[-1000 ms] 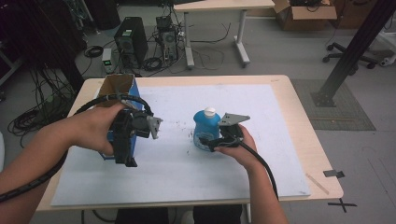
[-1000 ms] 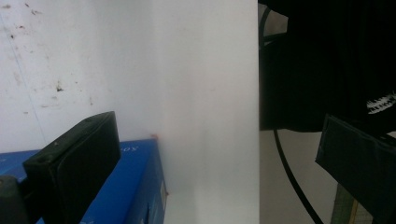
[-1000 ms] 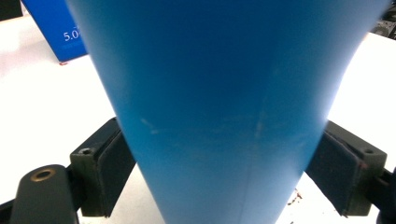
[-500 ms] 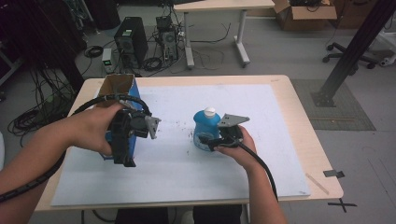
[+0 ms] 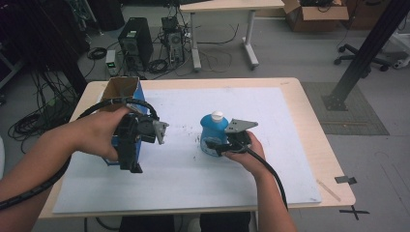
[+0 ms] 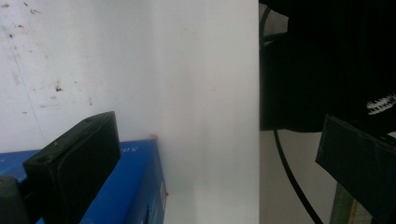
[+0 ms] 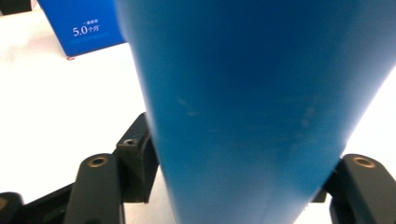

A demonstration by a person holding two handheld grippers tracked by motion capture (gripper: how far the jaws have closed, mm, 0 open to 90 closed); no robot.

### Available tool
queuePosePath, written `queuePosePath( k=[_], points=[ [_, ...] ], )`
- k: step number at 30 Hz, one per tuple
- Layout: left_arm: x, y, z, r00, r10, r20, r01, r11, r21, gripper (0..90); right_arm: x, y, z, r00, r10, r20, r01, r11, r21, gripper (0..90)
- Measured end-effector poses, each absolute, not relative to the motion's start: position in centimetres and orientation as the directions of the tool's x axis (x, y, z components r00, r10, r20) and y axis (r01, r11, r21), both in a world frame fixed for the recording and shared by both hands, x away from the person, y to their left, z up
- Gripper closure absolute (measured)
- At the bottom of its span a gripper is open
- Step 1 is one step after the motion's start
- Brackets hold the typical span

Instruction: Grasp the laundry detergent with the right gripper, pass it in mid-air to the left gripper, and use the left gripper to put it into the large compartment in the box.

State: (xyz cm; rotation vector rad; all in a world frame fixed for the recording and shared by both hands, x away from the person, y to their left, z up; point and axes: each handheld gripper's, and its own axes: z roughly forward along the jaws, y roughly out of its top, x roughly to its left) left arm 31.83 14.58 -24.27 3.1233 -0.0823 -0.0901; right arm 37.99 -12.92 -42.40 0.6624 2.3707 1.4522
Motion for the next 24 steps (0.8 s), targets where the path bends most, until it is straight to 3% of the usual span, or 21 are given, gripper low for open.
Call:
queuePosePath(
  k=[15,19,24],
  points=[
    [31.8,14.5,-23.7,0.998,-0.054,-0.044,-0.053,-0.998,0.02,0.2,37.5,-12.9,-42.3,-0.862,0.507,-0.005,0.219,0.381,0.898,44.4],
    [31.9,14.6,-23.2,0.998,-0.052,-0.032,-0.051,-0.998,0.021,0.2,37.1,-13.4,-40.7,-0.87,0.493,0.005,0.198,0.34,0.919,44.4],
    [32.0,14.7,-22.6,0.999,-0.047,-0.022,-0.046,-0.999,0.02,0.2,36.5,-14.1,-38.2,-0.891,0.454,-0.022,0.166,0.371,0.914,44.3]
  ],
)
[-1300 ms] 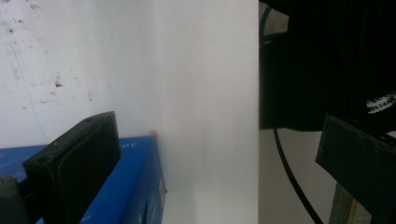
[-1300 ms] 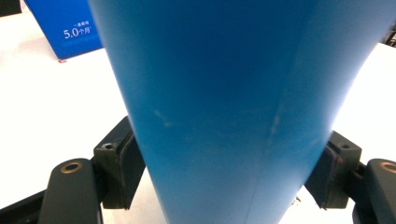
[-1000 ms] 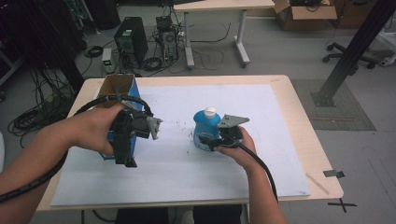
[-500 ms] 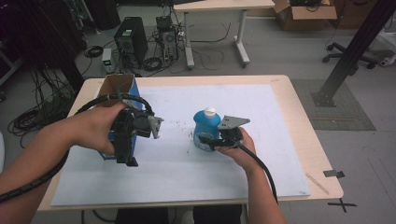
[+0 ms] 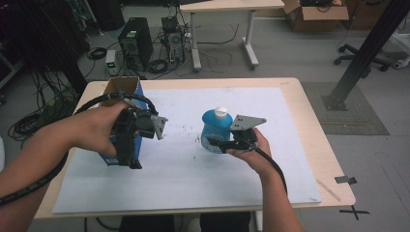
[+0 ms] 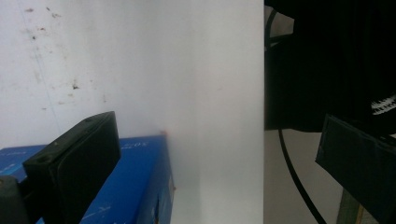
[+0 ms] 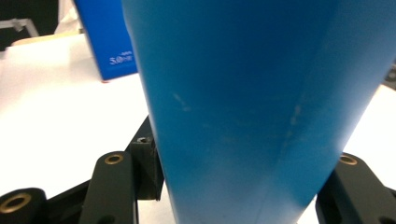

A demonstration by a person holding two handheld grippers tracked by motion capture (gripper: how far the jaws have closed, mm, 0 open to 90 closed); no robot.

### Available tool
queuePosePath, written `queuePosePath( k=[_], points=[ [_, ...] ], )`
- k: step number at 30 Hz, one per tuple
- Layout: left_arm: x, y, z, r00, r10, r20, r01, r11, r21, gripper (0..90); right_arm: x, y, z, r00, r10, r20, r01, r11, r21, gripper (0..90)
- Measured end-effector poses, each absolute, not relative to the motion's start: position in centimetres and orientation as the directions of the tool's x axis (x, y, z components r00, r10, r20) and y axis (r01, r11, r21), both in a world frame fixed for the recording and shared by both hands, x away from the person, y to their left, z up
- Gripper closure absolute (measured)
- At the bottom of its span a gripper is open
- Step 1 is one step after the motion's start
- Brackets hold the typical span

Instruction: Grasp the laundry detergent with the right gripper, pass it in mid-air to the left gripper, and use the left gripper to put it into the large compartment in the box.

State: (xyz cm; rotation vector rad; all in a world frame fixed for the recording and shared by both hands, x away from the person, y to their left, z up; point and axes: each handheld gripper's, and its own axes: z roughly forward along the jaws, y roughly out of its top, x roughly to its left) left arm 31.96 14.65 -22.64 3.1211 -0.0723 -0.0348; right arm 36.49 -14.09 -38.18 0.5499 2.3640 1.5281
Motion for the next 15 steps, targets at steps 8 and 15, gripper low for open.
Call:
queuePosePath(
  k=[8,15],
  points=[
    [32.2,14.6,-21.7,0.999,-0.045,-0.008,-0.045,-0.999,0.007,0.2,34.4,-14.8,-34.9,-0.932,0.359,-0.044,0.129,0.444,0.887,44.2],
    [32.4,13.9,-21.0,0.999,-0.052,-0.003,-0.052,-0.999,0.015,0.2,32.7,-14.7,-33.7,-0.963,0.264,-0.056,0.084,0.491,0.867,44.2]
  ],
)
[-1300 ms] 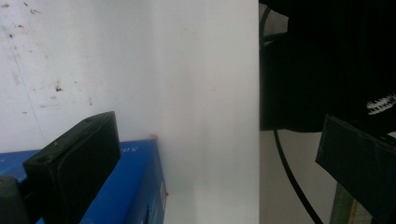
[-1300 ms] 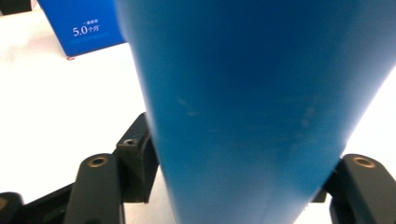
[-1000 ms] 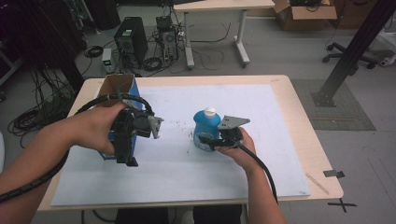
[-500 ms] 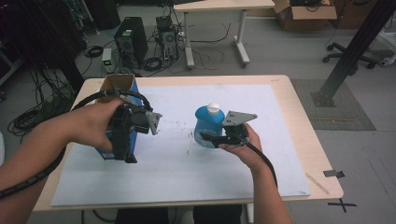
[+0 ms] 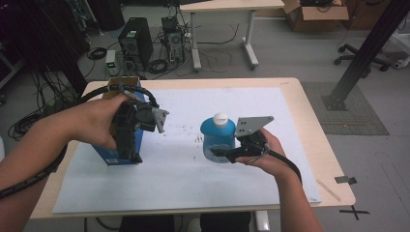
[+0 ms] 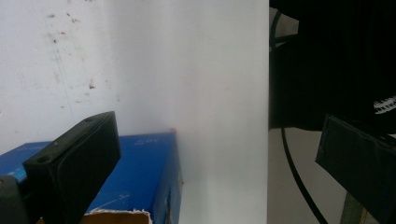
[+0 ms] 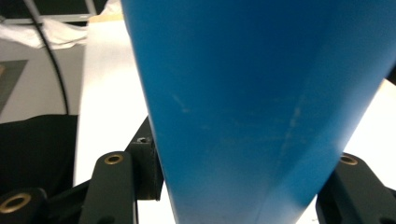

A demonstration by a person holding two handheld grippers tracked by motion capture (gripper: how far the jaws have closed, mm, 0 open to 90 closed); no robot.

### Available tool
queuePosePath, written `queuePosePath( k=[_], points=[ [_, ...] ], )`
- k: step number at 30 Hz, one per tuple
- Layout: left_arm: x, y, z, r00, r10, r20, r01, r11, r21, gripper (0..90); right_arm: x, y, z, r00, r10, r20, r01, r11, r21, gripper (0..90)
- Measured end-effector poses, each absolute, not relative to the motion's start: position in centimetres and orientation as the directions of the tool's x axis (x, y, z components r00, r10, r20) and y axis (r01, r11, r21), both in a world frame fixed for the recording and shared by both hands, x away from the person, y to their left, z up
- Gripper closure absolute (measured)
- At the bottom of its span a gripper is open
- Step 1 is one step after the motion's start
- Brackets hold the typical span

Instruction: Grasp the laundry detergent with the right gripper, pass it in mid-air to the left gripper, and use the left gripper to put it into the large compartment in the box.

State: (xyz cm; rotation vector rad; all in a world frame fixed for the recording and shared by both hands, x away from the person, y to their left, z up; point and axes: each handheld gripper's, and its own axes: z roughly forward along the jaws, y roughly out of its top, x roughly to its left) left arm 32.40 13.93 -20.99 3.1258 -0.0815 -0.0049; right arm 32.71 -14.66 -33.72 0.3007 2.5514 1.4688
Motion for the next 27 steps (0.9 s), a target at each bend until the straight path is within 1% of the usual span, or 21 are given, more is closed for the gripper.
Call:
queuePosePath(
  k=[7,9,17,27],
  points=[
    [32.3,13.1,-20.7,0.998,-0.059,0.008,-0.059,-0.998,0.009,0.2,31.8,-13.9,-34.1,-0.975,0.215,-0.055,0.067,0.524,0.849,44.1],
    [32.3,12.7,-20.7,0.998,-0.066,0.006,-0.066,-0.998,0.012,0.1,31.4,-13.2,-34.6,-0.98,0.189,-0.061,0.05,0.531,0.846,44.1],
    [32.1,11.7,-21.0,0.997,-0.077,0.001,-0.077,-0.997,0.005,0.1,30.7,-10.8,-35.7,-0.99,0.135,-0.043,0.031,0.501,0.865,44.1],
    [31.9,11.1,-21.1,0.997,-0.079,0.0,-0.079,-0.997,0.007,0.2,31.0,-8.8,-36.5,-0.994,0.11,-0.025,0.03,0.473,0.88,44.0]
  ],
)
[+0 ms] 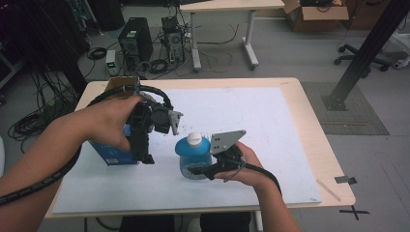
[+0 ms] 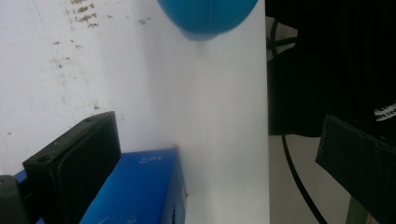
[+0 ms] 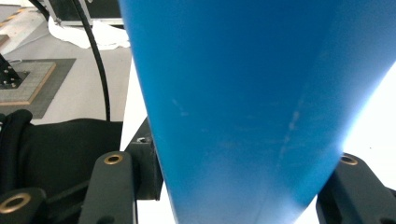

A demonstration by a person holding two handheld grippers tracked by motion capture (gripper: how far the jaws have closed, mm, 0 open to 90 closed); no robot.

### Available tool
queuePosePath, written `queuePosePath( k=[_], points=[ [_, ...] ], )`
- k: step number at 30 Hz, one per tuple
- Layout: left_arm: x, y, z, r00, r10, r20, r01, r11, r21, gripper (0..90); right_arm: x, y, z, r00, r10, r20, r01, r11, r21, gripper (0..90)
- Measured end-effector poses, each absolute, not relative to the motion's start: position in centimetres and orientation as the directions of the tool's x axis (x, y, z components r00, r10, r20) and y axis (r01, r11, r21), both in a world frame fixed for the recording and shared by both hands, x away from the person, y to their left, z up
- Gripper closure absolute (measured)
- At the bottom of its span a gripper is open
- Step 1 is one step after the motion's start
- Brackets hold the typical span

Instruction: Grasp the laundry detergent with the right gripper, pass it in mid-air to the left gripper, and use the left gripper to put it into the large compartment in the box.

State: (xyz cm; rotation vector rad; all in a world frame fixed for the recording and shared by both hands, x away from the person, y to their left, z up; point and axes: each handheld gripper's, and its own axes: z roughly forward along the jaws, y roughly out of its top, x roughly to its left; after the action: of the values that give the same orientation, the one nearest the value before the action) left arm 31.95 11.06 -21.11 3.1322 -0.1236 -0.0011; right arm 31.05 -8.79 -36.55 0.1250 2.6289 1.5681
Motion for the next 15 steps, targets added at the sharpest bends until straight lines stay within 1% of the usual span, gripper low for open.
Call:
queuePosePath(
  k=[9,15],
  points=[
    [32.3,10.6,-21.9,0.997,-0.081,-0.012,-0.081,-0.997,0.019,0.2,31.1,-7.0,-36.6,-0.995,0.093,-0.029,0.018,0.467,0.884,44.0],
    [32.4,10.5,-22.4,0.997,-0.08,-0.017,-0.079,-0.996,0.038,0.2,31.2,-6.2,-37.1,-0.995,0.094,-0.019,0.028,0.478,0.878,43.9]
  ],
)
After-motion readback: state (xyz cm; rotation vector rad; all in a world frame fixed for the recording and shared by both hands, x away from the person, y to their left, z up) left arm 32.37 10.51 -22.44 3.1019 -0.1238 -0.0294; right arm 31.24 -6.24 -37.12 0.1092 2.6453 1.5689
